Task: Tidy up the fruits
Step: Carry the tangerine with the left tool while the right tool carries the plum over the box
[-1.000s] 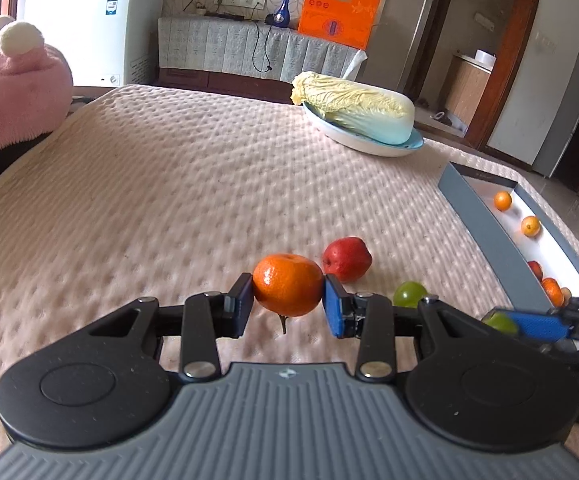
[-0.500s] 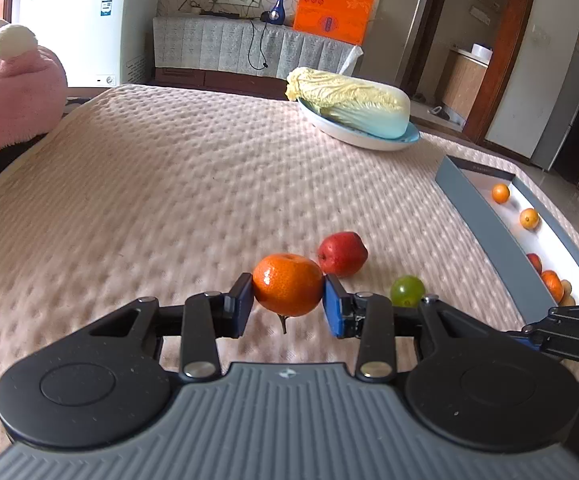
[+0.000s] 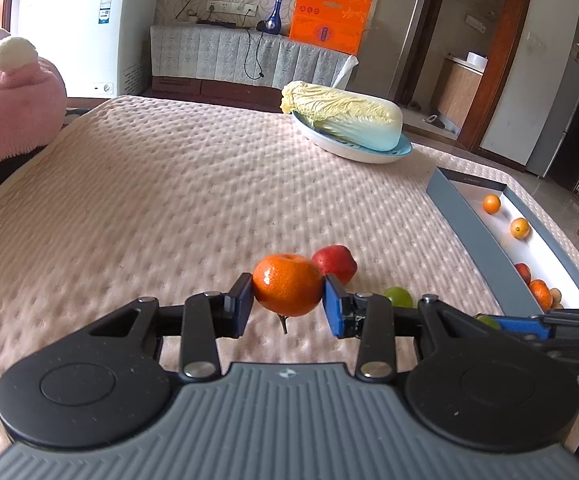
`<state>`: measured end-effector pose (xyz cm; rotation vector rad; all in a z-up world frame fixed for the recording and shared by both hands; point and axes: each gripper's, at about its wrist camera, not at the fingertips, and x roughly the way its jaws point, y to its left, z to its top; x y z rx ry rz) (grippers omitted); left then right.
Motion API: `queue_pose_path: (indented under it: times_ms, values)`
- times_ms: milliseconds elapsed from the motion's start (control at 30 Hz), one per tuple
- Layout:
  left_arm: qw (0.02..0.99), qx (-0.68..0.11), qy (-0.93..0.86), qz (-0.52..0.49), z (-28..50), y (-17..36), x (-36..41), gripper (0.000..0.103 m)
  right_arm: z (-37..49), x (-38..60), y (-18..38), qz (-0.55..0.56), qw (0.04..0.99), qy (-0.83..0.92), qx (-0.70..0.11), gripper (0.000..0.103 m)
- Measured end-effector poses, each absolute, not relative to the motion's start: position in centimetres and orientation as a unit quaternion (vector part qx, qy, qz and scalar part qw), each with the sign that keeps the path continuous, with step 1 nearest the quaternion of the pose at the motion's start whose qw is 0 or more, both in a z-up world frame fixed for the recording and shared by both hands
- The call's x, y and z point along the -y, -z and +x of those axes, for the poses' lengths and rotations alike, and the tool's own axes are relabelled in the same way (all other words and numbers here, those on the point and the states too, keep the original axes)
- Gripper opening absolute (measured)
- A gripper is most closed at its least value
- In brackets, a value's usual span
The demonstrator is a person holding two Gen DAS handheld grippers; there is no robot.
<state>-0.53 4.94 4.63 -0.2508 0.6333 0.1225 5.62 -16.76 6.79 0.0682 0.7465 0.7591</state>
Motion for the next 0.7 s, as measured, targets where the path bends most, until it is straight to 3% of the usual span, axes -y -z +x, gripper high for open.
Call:
queue_pose_path:
  times_ms: [700]
  values:
    - [0.946,-0.310,0.005,-0.092,2.4,-4.9,3.8,0.043,5.4,28.7,-10.4,0.141,0.892,-0.322,-0.285,0.028]
